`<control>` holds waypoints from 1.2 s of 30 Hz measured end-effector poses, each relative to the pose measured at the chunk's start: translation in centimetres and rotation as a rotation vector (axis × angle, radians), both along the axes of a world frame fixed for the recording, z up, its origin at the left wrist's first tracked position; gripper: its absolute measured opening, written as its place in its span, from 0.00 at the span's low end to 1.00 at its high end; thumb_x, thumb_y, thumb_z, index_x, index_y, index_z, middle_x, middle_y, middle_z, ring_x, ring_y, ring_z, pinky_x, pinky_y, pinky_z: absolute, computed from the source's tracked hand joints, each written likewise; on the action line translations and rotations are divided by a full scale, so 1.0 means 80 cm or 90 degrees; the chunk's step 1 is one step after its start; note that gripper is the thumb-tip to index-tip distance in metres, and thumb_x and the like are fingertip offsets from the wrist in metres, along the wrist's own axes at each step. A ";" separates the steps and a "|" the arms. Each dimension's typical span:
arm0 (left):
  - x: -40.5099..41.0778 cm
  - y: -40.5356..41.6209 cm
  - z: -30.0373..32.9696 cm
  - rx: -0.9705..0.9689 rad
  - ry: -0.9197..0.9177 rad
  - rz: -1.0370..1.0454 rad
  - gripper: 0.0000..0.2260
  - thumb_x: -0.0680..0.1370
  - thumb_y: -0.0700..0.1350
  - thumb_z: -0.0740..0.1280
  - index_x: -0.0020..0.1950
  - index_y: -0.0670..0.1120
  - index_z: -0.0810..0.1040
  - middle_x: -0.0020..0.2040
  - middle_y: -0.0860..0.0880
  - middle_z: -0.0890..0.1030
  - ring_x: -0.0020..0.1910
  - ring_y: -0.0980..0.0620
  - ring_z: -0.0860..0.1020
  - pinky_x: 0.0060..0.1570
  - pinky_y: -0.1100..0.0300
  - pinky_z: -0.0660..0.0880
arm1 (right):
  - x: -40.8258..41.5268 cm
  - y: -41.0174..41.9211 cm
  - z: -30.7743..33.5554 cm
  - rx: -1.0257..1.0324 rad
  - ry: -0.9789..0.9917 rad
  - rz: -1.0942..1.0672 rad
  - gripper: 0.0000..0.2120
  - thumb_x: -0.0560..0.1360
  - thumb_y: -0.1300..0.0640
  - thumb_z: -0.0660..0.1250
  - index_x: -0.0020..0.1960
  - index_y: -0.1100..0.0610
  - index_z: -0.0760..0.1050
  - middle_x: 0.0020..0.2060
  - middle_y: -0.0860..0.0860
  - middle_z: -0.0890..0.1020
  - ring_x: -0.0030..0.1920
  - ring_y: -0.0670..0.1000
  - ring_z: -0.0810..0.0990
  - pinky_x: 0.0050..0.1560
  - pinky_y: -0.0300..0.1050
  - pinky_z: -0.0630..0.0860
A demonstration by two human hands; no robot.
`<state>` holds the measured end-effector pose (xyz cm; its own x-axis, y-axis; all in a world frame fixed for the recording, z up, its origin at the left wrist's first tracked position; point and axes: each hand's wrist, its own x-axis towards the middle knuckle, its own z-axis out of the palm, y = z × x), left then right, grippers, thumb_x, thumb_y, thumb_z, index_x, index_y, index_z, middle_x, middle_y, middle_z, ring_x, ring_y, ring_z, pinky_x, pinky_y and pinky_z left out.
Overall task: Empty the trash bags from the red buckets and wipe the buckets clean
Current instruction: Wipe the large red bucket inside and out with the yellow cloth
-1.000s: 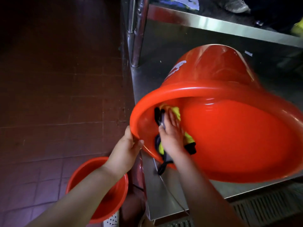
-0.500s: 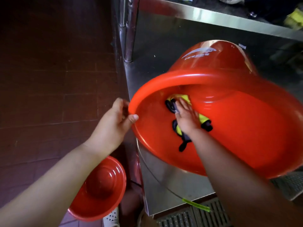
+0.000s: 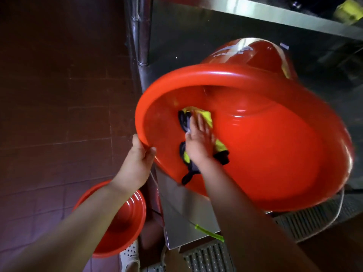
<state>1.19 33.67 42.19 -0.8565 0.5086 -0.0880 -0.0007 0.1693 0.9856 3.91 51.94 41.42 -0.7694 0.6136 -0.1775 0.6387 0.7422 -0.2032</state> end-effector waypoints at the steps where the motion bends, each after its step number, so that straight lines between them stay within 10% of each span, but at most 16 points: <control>1: 0.000 0.001 0.001 0.000 0.009 0.005 0.13 0.79 0.35 0.59 0.50 0.54 0.63 0.46 0.57 0.74 0.43 0.67 0.74 0.43 0.79 0.68 | 0.009 -0.024 -0.002 -0.021 0.035 0.008 0.28 0.79 0.52 0.56 0.76 0.45 0.52 0.77 0.46 0.47 0.76 0.50 0.51 0.72 0.53 0.50; 10: -0.012 -0.001 0.025 -0.048 0.098 -0.009 0.07 0.80 0.38 0.58 0.51 0.46 0.60 0.38 0.52 0.72 0.33 0.68 0.72 0.34 0.73 0.67 | 0.068 -0.058 0.001 -0.074 0.156 0.207 0.28 0.79 0.56 0.56 0.77 0.49 0.52 0.77 0.47 0.50 0.76 0.52 0.51 0.71 0.53 0.56; 26: -0.014 -0.017 0.126 -0.114 0.267 0.041 0.09 0.80 0.54 0.55 0.46 0.51 0.59 0.31 0.51 0.70 0.27 0.49 0.72 0.28 0.55 0.66 | 0.035 0.096 0.056 0.194 -0.177 0.138 0.30 0.75 0.60 0.59 0.71 0.37 0.61 0.73 0.41 0.62 0.69 0.51 0.63 0.64 0.54 0.62; 36: 0.012 -0.064 0.203 -0.186 0.226 0.078 0.09 0.76 0.49 0.66 0.47 0.48 0.66 0.33 0.48 0.77 0.31 0.47 0.77 0.31 0.54 0.71 | 0.063 0.062 0.173 0.360 0.006 0.143 0.30 0.73 0.61 0.62 0.72 0.42 0.63 0.73 0.48 0.66 0.69 0.53 0.65 0.58 0.50 0.61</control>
<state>2.18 28.56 58.44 -0.9114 0.3999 0.0969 0.2908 0.4594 0.8393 8.95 56.93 55.28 -0.8908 0.4333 0.1371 0.4545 0.8528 0.2572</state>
